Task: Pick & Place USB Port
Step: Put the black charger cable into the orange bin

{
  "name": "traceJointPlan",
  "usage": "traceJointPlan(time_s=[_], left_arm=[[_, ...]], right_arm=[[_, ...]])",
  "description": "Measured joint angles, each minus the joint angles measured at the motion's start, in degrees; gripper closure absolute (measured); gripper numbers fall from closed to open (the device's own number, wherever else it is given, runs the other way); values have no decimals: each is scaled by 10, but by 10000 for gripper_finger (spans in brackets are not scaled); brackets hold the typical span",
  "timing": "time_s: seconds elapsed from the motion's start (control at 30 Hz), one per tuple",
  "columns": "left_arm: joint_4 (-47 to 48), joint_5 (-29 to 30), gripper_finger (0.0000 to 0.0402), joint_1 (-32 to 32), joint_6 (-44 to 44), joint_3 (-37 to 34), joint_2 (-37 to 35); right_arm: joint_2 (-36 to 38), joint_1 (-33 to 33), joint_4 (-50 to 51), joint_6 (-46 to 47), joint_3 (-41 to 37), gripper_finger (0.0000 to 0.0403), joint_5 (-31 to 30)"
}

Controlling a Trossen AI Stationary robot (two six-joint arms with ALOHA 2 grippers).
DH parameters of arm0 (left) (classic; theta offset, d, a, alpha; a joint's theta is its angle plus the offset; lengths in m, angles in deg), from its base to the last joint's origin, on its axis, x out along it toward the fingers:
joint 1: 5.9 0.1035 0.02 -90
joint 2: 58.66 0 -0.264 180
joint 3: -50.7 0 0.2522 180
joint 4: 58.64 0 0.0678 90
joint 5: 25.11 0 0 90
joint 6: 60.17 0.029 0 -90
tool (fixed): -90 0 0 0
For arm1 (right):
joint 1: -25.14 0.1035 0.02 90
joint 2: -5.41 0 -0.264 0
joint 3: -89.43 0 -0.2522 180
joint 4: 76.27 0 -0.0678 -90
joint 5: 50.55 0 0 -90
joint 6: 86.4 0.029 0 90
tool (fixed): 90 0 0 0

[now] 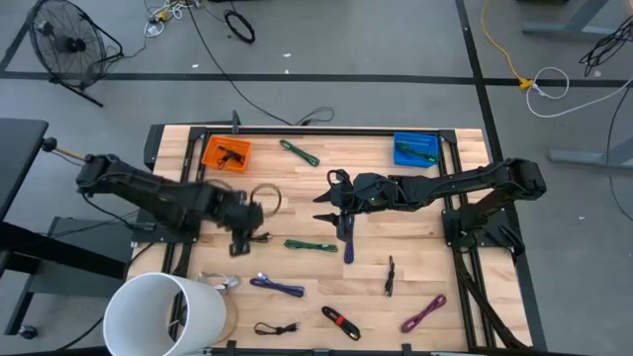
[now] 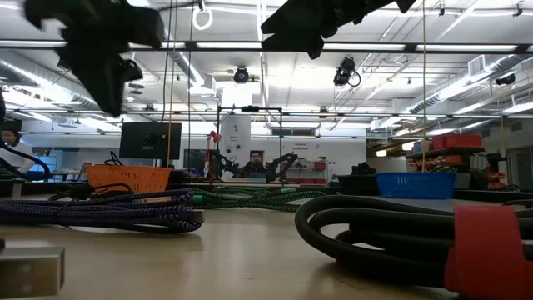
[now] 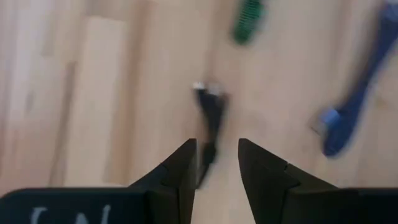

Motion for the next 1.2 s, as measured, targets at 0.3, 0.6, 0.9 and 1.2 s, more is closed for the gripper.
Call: traceJointPlan(time_s=[0.3,0.6,0.9,1.2], left_arm=[[-14,112,235,-99,-46,-30,14],[-47,106,165,-86,-59,-75,43],[-108,96,155,-85,-60,-97,93],[-109,99,158,-85,-61,-97,154]], right_arm=[[0,0,0,0,0,191,0],[0,0,0,2,0,191,0],[0,0,0,2,0,191,0],[0,0,0,2,0,191,0]])
